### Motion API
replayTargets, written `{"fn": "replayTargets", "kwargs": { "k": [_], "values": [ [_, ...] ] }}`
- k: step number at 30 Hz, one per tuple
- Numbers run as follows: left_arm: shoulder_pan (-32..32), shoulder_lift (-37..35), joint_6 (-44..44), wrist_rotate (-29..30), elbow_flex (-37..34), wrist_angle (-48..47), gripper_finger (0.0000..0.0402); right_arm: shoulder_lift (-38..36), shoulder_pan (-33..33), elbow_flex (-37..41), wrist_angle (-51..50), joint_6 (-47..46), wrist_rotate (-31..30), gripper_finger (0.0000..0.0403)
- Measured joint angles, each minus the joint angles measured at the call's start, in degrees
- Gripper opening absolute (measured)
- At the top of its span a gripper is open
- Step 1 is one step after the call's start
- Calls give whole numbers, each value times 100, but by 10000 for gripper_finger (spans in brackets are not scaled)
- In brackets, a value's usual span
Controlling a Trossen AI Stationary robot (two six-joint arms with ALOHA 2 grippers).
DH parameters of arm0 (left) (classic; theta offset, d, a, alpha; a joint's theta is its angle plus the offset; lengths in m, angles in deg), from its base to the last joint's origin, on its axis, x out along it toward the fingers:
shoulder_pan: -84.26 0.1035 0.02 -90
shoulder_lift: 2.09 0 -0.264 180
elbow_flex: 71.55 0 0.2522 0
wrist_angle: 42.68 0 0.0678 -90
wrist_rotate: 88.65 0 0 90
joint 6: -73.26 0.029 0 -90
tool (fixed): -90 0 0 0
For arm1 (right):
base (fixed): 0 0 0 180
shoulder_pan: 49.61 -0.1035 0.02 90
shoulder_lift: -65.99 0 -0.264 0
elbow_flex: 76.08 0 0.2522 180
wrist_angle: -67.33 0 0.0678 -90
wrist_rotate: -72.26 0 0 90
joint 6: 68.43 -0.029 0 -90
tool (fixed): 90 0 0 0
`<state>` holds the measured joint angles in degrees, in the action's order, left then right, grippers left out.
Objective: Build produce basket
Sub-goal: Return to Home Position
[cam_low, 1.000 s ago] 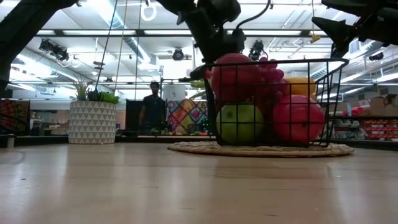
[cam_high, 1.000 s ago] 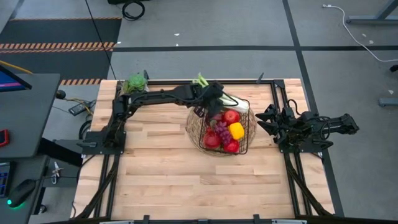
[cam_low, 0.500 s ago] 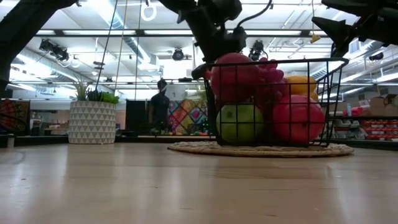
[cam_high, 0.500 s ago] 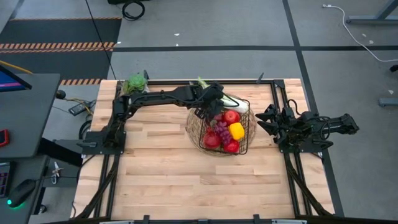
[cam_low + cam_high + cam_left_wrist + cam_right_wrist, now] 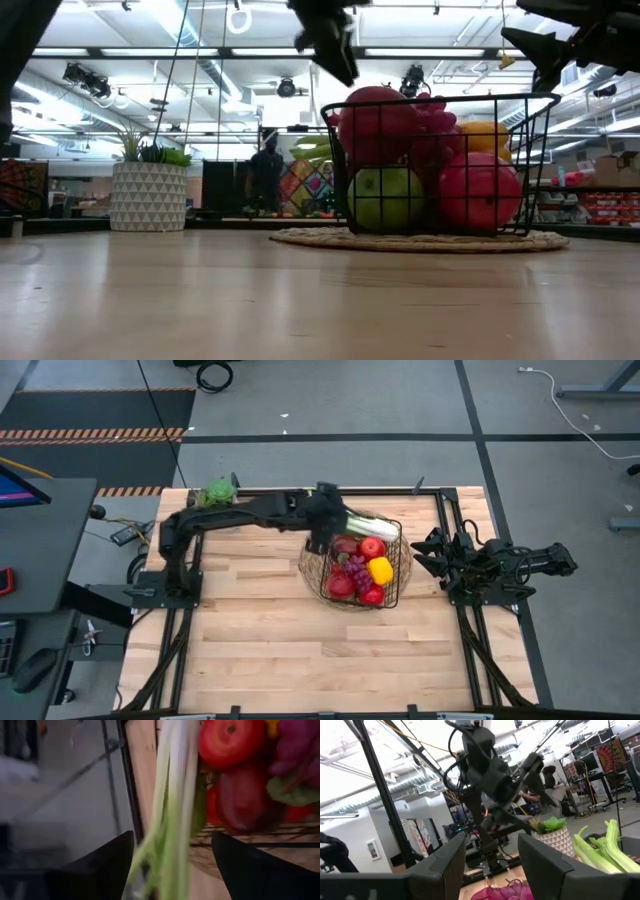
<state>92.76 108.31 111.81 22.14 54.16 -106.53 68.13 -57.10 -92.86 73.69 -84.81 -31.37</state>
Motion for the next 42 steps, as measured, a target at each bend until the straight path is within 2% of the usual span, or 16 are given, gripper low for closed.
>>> {"fn": "replayTargets", "kwargs": {
  "k": [4, 7, 18, 24, 27, 34, 42],
  "values": [
    [203, -369, -1193, -585, -33, -863, 254, 2, 1, 1, 4, 0, -12, 187],
    [348, -804, -1647, -1235, -584, -900, 237, 2, 2, 2, 3, 1, -9, 187],
    [81, -3425, -2520, -1330, -4796, 2271, 179, 2, 0, 2, 46, 0, -7, 187],
    [-135, -4480, -2891, -1352, -6557, 3991, 172, 2, 0, 2, 44, 1, -8, 187],
    [-210, -4905, -3158, -1328, -7193, 4644, 171, 0, 0, 2, 70, 0, 0, 187],
    [-588, -5710, -3640, -1334, -8158, 5391, 171, 13, 5, 2, 8, 0, 9, 187],
    [-1248, -6141, -3687, -1309, -9389, 7384, 171, 63, 7, 7, -936, 0, 2, 187]
  ]
}}
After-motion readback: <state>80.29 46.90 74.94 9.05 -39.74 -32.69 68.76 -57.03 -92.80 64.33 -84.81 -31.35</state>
